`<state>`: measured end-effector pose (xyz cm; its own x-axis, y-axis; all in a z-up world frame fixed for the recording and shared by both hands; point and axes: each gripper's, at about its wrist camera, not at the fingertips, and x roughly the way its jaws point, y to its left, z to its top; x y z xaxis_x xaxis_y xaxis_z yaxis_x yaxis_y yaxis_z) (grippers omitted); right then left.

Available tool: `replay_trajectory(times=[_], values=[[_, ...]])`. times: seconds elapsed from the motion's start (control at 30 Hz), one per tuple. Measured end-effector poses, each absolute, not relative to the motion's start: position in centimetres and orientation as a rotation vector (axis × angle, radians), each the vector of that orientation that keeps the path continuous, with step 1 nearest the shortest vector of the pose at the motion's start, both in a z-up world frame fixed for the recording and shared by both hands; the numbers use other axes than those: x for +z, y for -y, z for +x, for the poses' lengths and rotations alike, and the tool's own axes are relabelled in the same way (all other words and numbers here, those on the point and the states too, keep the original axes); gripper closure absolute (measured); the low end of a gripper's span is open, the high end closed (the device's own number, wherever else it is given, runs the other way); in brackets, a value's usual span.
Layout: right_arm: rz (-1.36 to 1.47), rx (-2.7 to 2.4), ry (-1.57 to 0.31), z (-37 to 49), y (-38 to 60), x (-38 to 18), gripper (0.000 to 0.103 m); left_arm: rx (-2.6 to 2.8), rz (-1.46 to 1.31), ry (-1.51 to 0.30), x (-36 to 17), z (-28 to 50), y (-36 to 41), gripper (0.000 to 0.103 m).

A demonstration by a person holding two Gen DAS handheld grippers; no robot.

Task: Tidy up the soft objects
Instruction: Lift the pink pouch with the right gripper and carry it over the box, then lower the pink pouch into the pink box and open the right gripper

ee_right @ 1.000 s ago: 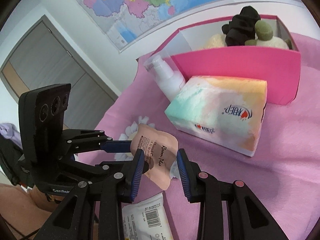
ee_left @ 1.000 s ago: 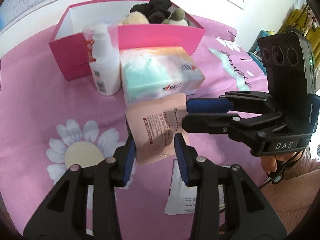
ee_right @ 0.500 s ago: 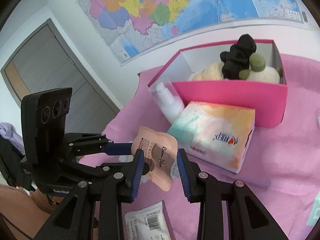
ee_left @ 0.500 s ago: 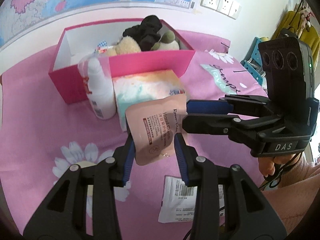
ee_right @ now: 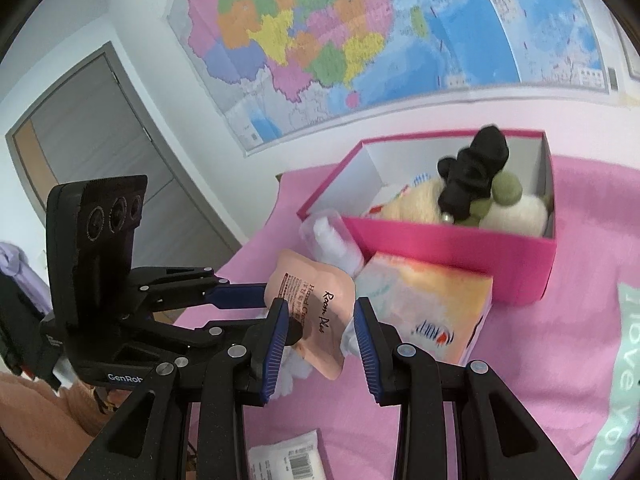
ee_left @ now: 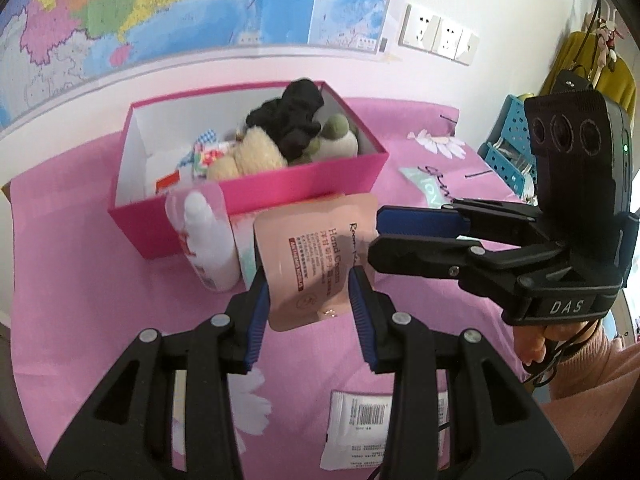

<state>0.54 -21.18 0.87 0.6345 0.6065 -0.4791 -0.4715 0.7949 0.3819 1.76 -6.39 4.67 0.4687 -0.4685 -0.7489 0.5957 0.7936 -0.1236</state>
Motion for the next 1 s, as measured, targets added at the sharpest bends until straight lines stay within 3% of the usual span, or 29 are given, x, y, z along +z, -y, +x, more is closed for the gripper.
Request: replay_trajectory(times=[1.0], values=[[0.227,0.603,-0.534,5.1,21.4,4.7,0.069,-0.596,0.164,-0.797,8.2,6.6,7.1,0.062]])
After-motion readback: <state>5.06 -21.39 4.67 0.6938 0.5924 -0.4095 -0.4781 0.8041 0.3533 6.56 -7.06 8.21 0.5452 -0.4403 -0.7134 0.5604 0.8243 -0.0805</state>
